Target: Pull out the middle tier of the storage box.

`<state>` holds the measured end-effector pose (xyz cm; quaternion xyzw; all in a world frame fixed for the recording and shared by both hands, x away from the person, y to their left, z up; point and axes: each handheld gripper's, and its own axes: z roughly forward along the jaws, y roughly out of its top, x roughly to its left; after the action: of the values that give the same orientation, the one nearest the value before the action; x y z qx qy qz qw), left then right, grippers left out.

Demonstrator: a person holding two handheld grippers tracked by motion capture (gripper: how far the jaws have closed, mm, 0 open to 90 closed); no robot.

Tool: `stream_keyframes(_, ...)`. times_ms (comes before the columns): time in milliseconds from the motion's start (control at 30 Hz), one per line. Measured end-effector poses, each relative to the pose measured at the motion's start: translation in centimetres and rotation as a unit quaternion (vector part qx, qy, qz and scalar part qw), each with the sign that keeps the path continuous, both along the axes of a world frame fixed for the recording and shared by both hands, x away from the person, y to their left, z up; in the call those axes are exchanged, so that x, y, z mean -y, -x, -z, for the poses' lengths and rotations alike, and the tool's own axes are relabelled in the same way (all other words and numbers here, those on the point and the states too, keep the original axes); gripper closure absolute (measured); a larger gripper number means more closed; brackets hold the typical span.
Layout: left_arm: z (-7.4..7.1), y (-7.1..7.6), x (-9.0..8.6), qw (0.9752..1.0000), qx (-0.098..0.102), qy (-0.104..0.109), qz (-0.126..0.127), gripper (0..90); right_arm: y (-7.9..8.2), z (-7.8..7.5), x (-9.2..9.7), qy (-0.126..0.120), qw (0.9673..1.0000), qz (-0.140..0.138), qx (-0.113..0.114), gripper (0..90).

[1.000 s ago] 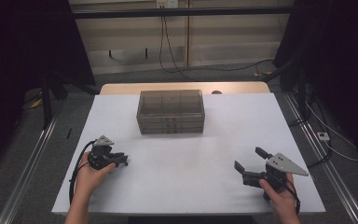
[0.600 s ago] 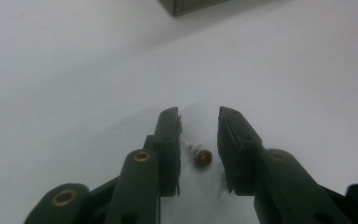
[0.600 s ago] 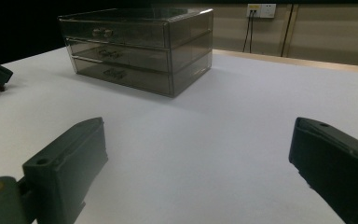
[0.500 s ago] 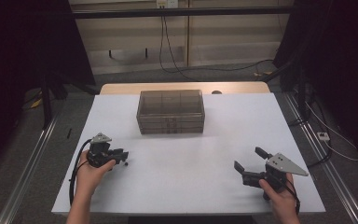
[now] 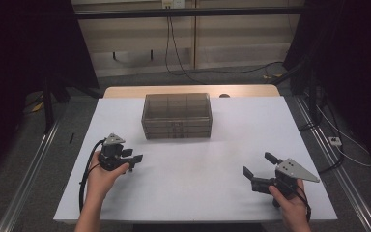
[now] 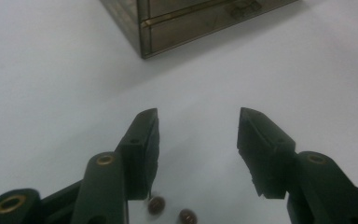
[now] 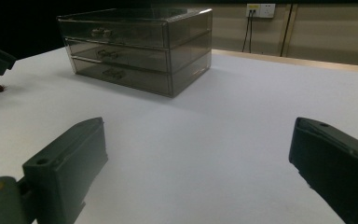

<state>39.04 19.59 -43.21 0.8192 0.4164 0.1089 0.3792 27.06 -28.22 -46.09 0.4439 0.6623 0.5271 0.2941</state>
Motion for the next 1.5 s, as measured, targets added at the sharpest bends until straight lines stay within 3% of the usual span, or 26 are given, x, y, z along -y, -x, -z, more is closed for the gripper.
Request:
stream_keyframes(333,-0.1,-0.3,2.8,0.9999,-0.002,0.001,0.01,32.9,0.0,0.0,-0.1,-0.001,1.0,-0.002,0.0,3.8)
stream_keyframes(767,-0.4,-1.3,5.7,0.9996,0.014,0.021,-0.014,16.9,0.0,0.0,0.0,-0.003,1.0,-0.002,0.0,3.8)
stream_keyframes(1100,-0.2,-2.4,7.3,0.9992,0.026,0.016,-0.027,12.8,0.0,0.0,0.0,-0.003,1.0,-0.002,0.001,3.9)
stream_keyframes(1300,-0.2,-2.5,8.1,0.9985,0.033,0.026,-0.033,11.8,0.0,0.0,0.1,-0.003,1.0,-0.002,0.001,3.9)
stream_keyframes(1500,-0.4,-3.0,8.6,0.9985,0.037,0.017,-0.037,10.6,0.0,0.0,0.0,-0.003,1.0,-0.002,0.002,3.9)
